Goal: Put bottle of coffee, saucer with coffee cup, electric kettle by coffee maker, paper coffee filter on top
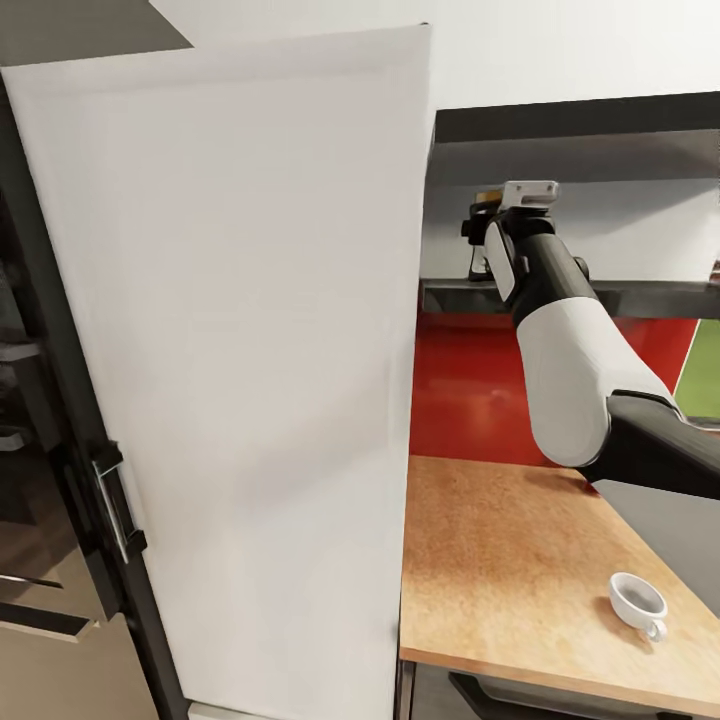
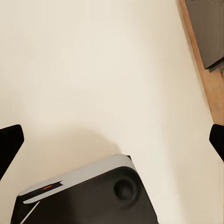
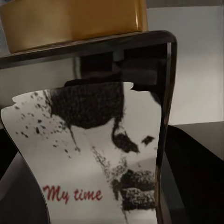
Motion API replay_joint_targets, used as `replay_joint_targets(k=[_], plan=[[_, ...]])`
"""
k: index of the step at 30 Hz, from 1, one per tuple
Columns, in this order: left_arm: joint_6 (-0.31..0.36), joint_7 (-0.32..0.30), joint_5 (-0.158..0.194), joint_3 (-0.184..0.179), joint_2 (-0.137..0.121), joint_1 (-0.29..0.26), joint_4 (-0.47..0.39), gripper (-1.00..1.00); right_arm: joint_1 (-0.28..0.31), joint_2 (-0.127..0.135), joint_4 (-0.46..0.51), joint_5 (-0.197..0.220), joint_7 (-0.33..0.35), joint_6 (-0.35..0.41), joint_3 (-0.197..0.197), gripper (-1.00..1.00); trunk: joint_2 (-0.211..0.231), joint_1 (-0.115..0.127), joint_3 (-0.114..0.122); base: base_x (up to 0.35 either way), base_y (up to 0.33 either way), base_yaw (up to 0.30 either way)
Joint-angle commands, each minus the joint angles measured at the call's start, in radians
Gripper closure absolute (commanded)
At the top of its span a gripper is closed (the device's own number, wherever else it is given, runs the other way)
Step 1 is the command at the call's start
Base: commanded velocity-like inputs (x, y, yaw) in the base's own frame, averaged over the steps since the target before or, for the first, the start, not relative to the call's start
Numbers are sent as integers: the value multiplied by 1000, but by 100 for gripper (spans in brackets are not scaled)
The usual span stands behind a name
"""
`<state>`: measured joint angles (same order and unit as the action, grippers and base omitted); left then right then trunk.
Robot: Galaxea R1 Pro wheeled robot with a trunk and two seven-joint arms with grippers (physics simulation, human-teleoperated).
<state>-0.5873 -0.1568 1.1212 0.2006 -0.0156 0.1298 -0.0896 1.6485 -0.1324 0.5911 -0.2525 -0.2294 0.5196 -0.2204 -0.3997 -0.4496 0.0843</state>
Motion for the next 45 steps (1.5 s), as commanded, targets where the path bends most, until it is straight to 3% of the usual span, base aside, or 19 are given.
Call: replay_joint_targets(k=[1,28,45], plan=[[1,-10,5,8,0,1,-1,-100,0,-1,1,-8,2,4,-5,100,0,0,1,0,0,0],[1,-10,5,8,0,1,-1,-100,0,-2,1,-6,-5,7,-5,100,0,0,39,-2,-1,0],[1,-10,4,8,0,1,-1,-100,1,-2,-13,-7,-9,2,-5,100,0,0,40,-255,-120,0]])
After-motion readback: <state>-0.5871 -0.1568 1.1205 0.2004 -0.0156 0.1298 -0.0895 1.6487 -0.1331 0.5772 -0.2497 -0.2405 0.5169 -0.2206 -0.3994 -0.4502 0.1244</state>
